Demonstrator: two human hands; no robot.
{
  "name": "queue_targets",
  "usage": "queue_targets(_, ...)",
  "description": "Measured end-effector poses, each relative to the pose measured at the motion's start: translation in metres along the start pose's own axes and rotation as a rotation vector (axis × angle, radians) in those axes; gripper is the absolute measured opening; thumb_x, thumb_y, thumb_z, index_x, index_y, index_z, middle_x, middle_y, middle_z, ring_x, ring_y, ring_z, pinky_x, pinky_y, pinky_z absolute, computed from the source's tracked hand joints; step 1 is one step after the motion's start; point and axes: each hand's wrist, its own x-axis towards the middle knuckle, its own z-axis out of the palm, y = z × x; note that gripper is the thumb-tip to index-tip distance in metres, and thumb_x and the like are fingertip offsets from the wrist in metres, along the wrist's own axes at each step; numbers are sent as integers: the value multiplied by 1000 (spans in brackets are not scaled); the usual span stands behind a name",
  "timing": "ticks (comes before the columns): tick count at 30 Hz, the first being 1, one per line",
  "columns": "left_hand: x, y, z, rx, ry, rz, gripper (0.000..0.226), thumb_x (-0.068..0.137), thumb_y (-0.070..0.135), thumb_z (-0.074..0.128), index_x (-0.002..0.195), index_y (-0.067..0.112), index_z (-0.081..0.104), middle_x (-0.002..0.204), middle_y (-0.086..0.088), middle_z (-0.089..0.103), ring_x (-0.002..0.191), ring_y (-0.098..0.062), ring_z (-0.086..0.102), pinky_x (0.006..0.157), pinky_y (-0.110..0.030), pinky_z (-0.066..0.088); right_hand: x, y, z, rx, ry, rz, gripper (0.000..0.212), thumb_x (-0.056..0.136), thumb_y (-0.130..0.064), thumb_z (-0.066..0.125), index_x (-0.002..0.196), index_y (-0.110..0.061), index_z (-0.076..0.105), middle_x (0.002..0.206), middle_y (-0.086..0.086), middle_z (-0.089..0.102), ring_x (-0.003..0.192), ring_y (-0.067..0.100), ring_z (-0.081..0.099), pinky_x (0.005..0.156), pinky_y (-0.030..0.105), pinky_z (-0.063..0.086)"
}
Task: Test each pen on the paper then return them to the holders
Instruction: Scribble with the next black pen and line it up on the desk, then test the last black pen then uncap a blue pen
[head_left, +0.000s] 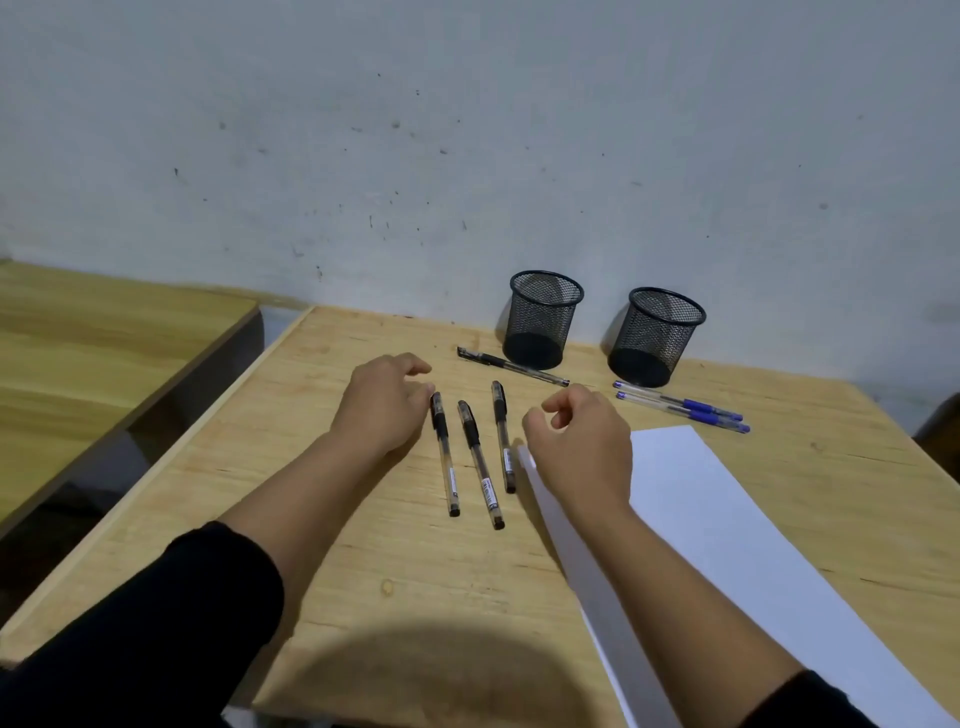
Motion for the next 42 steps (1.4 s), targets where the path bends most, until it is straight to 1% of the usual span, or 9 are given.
queue_targets(6,61,23,19,57,-117,30,30,88,25,57,118,21,59,129,-6,57,114,-21,55,87,-25,39,65,28,9,-72,-88,1,25,82,-20,59,106,-14,64,110,7,57,88,15,49,73,25,35)
queue_targets(12,96,23,43,160,-226,99,33,87,23,60,120,20,60,130,-6,57,120,-23,51,101,-31,39,103,48,29,-207,-149,-8,39,83,-26,61,122,-16,60,123,8,55,110,24,53,88,33,45)
queue_targets(19,105,14,54,168,-240,153,13,85,15,61,97,16,68,103,-8,66,97,-24,58,86,-31,46,114,55,39,-192,-126,-40,15,85,-24,62,92,-13,69,102,7,59,97,24,56,73,27,40)
queue_targets(24,91,24,42,-12,-130,207,12,87,11,57,93,16,66,90,0,64,78,-9,53,66,-9,37,115,44,14,418,-137,124,5,84,-16,66,80,-17,63,73,1,59,69,15,53,63,25,42)
queue_targets(28,67,42,32,-133,-67,295,15,88,13,58,98,18,68,93,3,65,83,-5,55,73,-7,37,102,31,-7,984,-203,262,5,84,-7,65,82,-10,62,63,1,61,49,6,51,44,14,40)
queue_targets(34,33,69,31,-178,-3,506,20,86,17,57,100,16,71,93,-2,71,84,-12,63,77,-7,40,75,22,-22,1051,-240,135,11,89,-6,59,78,-8,57,56,2,58,47,7,49,41,15,37)
queue_targets(37,25,74,25,-164,14,558,22,82,11,56,97,13,72,88,6,67,82,-1,60,74,-5,41,63,20,-35,1020,-217,53,17,89,-6,57,73,-10,55,55,1,57,47,7,48,43,15,37)
queue_targets(39,26,70,11,-249,113,380,27,82,-2,58,99,13,71,89,2,67,77,3,59,72,-4,41,62,26,-54,1075,-126,66,20,91,-5,54,72,-12,53,50,-3,56,44,5,46,41,13,34)
queue_targets(42,24,57,-14,-164,230,188,21,89,9,57,105,9,69,94,-5,69,83,-13,60,79,-17,43,65,47,-89,1091,-14,54,25,91,-7,54,68,-14,50,49,-4,55,43,6,45,40,14,33)
